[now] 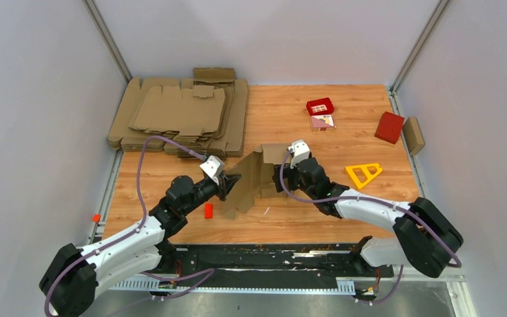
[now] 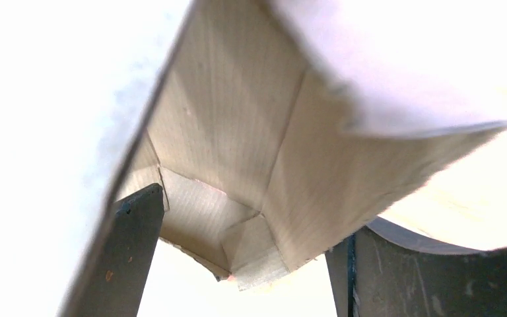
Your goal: Fold the paper box
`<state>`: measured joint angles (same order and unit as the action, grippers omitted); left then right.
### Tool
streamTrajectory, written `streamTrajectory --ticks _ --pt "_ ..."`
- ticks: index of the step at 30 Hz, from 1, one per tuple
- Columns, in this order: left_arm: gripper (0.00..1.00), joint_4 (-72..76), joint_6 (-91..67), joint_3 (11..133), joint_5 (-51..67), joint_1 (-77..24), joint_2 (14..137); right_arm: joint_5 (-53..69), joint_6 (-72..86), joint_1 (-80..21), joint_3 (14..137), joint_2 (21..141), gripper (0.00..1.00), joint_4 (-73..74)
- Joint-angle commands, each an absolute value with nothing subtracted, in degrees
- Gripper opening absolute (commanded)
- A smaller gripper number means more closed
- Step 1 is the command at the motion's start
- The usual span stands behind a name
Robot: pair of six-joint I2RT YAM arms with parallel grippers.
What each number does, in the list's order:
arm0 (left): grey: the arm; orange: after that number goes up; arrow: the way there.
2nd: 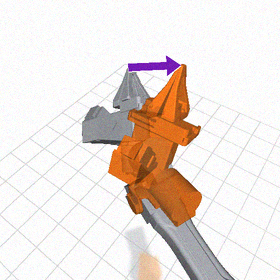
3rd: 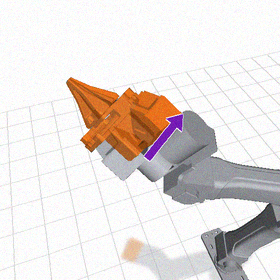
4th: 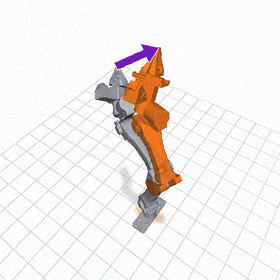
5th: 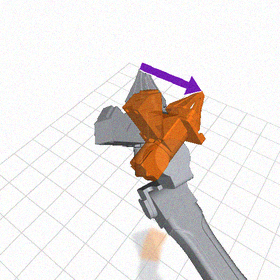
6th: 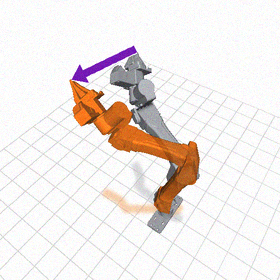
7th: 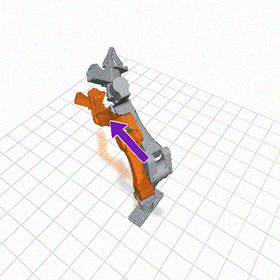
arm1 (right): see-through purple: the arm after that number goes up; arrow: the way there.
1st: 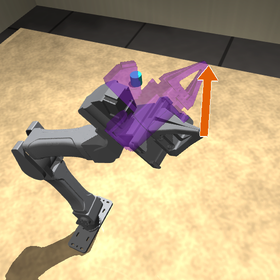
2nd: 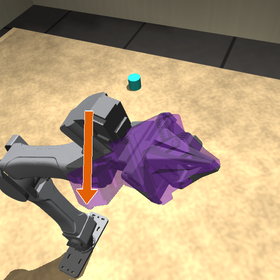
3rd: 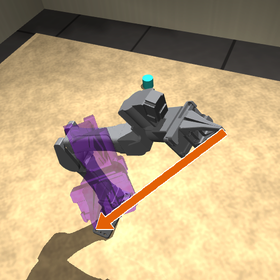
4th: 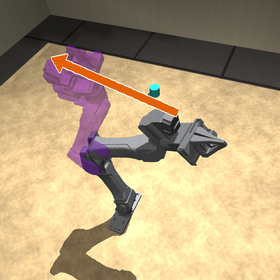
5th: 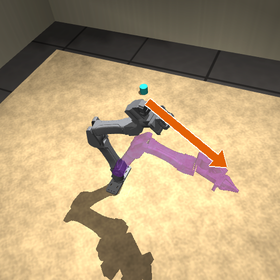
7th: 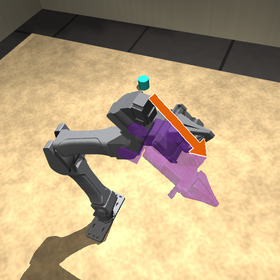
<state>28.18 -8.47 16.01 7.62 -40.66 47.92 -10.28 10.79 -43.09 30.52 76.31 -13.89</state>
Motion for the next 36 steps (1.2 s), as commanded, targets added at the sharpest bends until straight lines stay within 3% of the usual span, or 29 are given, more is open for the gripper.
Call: streamTrajectory --ticks 1,4,7,12,19,23,29,36 --pt "0.22 31.60 -6.95 15.46 7.53 -41.22 47.23 -15.97 13.77 -42.96 29.65 71.11 0.84 -14.68" --pt "0.22 32.00 -6.64 15.27 7.63 -41.29 47.45 -15.20 13.94 -42.87 28.25 71.04 0.89 -16.32" --pt "0.21 32.60 -6.53 14.97 7.62 -41.40 47.32 -12.96 13.39 -42.84 29.47 73.49 0.84 -15.88" --pt "0.21 32.30 -6.35 15.12 7.45 -41.49 47.03 -10.38 12.05 -42.72 32.72 78.44 0.83 -12.43" --pt "0.20 32.52 -6.35 15.05 6.39 -41.66 47.27 -3.10 8.41 -42.87 31.53 77.07 0.78 -10.85" --pt "0.20 32.42 -6.28 15.08 5.68 -41.84 46.97 -1.48 7.43 -43.02 30.95 75.40 0.78 -11.24" --pt "0.19 31.47 -5.89 15.00 4.42 -41.98 45.31 1.73 5.81 -44.15 31.44 75.41 0.86 -8.70" --pt "0.19 32.54 -5.95 14.84 5.14 -42.10 46.35 0.51 4.51 -46.97 33.84 79.22 0.84 -6.37"
